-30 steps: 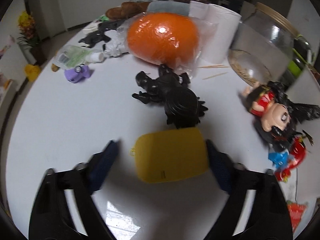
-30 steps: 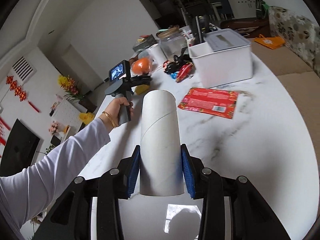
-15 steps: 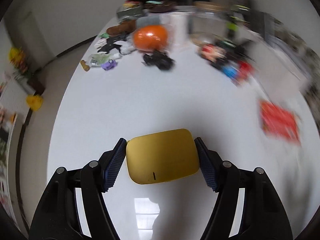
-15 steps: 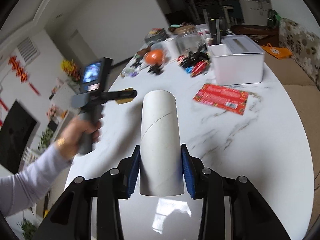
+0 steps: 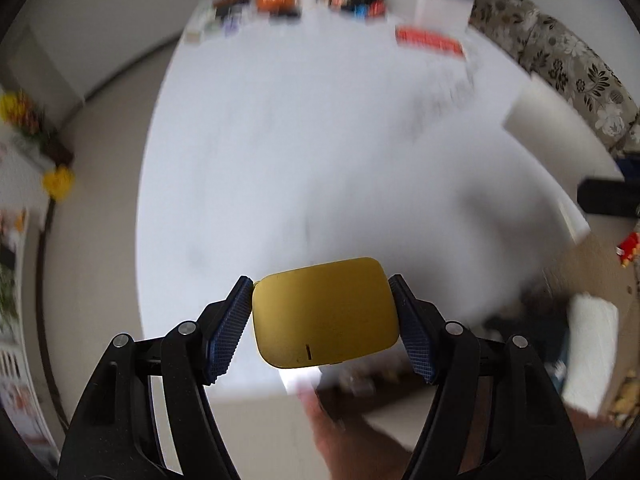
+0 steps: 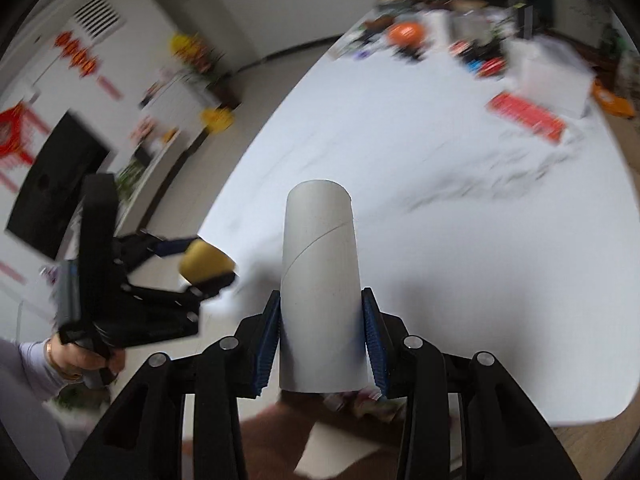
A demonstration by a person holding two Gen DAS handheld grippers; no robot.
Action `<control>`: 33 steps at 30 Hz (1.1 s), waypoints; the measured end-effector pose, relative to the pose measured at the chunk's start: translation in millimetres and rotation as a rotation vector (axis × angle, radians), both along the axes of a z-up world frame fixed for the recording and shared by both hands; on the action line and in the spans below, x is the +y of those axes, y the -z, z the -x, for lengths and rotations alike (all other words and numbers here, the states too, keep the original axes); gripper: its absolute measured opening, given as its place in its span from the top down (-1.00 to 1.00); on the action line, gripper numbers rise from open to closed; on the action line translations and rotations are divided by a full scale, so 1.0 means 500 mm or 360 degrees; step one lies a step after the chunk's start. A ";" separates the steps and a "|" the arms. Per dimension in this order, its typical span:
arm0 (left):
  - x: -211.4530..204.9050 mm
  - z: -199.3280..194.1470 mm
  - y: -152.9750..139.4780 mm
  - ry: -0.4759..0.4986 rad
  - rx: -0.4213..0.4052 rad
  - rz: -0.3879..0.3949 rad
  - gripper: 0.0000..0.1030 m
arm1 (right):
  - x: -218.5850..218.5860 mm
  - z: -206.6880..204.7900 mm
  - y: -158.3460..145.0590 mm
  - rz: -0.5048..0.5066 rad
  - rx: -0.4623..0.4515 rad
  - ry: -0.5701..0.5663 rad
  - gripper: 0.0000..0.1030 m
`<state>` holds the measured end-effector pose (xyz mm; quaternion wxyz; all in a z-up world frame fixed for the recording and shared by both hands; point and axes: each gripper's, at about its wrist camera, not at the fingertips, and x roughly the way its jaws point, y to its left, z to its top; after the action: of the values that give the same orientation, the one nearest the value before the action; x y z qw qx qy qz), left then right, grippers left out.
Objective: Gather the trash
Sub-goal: 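Carry paper tube and yellow case to the box and release both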
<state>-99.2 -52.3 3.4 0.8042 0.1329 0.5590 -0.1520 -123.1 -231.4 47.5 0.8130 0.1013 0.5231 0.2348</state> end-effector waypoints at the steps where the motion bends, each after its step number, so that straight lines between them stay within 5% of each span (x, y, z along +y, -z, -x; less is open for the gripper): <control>1: 0.009 0.025 0.016 -0.0007 0.0056 0.0011 -0.31 | 0.018 0.019 0.009 0.0010 0.0008 -0.0059 0.25; 6: 0.048 0.129 0.152 -0.0053 0.0416 0.0015 -0.31 | 0.120 0.117 0.123 0.0144 0.0179 -0.0458 0.25; 9: 0.053 0.162 0.245 -0.0057 0.0523 -0.0038 -0.31 | 0.147 0.156 0.234 0.0209 0.0344 -0.0542 0.25; 12: 0.048 0.179 0.380 -0.0084 0.0630 -0.0078 -0.31 | 0.146 0.173 0.362 0.0291 0.0471 -0.0484 0.25; 17: 0.028 0.181 0.584 -0.0176 0.0723 -0.0110 -0.31 | 0.132 0.183 0.545 0.0544 0.0437 -0.0321 0.23; 20: 0.004 0.181 0.688 -0.0207 0.0878 -0.0185 -0.44 | 0.123 0.189 0.649 0.0755 0.0474 -0.0269 -0.23; 22: -0.003 0.208 0.710 -0.0204 0.0881 -0.0209 -0.52 | 0.124 0.198 0.677 0.0826 0.0476 -0.0286 -0.43; 28: 0.003 0.215 0.705 -0.0222 0.0918 -0.0218 -0.60 | 0.088 0.187 0.653 0.0832 0.0491 -0.0267 -0.45; 33: 0.034 0.201 0.568 -0.0232 0.0814 -0.0108 -0.60 | 0.090 0.175 0.507 0.0688 0.0409 -0.0237 -0.45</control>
<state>-199.6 -35.3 -280.6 0.6406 0.0764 0.7570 -0.1035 -210.6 -186.4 -206.0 0.7232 -0.0845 0.6660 0.1619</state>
